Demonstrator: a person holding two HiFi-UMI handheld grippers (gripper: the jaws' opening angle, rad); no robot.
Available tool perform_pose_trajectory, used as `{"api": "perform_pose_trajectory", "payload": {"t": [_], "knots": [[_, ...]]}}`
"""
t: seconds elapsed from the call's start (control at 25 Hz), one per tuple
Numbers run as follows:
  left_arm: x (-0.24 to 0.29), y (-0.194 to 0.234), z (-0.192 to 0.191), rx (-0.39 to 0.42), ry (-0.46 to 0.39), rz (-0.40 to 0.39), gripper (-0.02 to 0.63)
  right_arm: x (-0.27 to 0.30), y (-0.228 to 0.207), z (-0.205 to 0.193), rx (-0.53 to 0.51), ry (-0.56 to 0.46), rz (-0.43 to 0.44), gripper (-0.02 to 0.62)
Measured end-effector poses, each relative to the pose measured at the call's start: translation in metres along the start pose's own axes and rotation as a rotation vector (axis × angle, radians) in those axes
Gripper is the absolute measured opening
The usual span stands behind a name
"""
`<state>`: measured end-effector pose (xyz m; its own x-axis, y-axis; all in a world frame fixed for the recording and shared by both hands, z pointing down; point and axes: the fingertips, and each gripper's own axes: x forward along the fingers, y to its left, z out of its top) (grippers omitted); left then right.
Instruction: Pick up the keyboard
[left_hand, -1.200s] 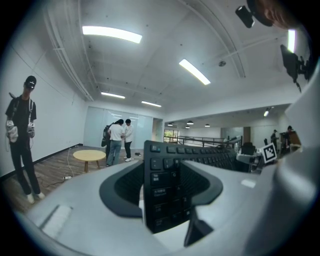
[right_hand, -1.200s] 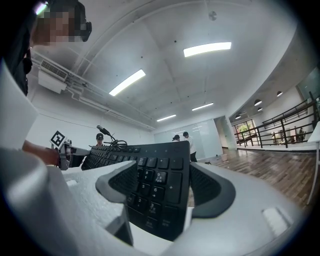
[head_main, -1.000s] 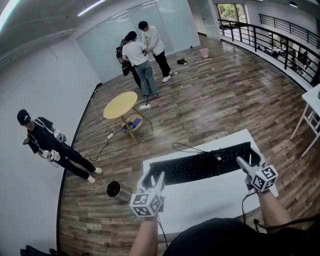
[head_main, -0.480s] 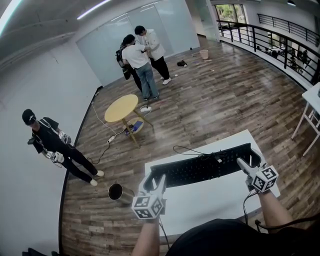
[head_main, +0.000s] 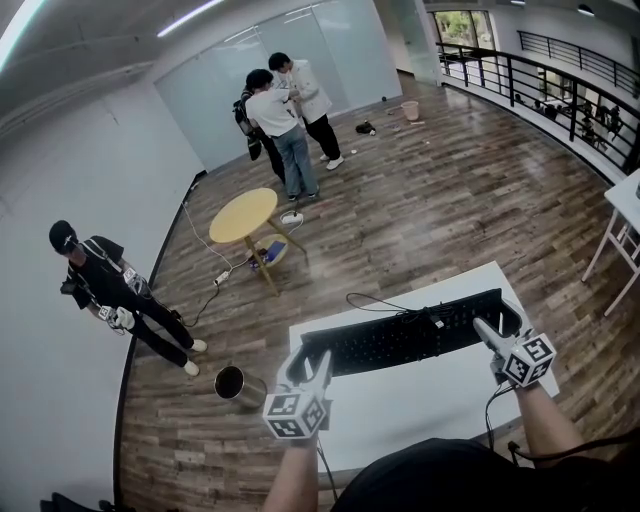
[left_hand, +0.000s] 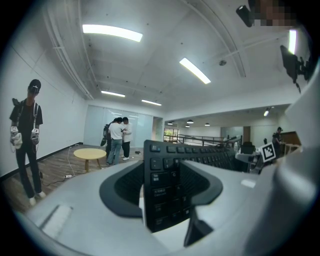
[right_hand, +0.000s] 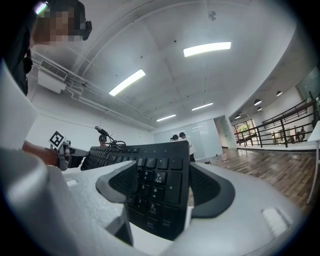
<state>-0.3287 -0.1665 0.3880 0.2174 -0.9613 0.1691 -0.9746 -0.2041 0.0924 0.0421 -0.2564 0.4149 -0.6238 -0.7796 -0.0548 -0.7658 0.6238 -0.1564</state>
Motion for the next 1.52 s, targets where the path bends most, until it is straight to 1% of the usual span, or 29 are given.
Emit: {"api": "perform_pose_trajectory", "payload": {"t": [0.28, 0.44, 0.6, 0.8, 1.16, 1.52], "knots": [[-0.001, -0.003, -0.004, -0.006, 0.000, -0.007, 0.222, -0.005, -0.001, -0.001, -0.006, 0.003, -0.004, 0.321], [-0.022, 0.004, 0.000, -0.011, -0.005, 0.016, 0.222, -0.004, 0.004, -0.008, -0.010, -0.009, 0.007, 0.321], [-0.020, 0.014, 0.004, -0.028, -0.020, 0.039, 0.222, 0.016, 0.013, 0.010, -0.029, -0.019, 0.034, 0.321], [-0.011, 0.015, 0.005, -0.027, 0.005, 0.007, 0.222, 0.012, 0.017, 0.012, -0.014, -0.001, 0.009, 0.321], [-0.011, 0.013, 0.009, -0.009, 0.021, -0.007, 0.222, 0.007, 0.016, 0.008, -0.004, 0.001, -0.005, 0.322], [-0.012, 0.010, -0.006, -0.027, 0.069, -0.002, 0.222, 0.002, 0.013, -0.005, 0.021, 0.041, -0.004, 0.321]]}}
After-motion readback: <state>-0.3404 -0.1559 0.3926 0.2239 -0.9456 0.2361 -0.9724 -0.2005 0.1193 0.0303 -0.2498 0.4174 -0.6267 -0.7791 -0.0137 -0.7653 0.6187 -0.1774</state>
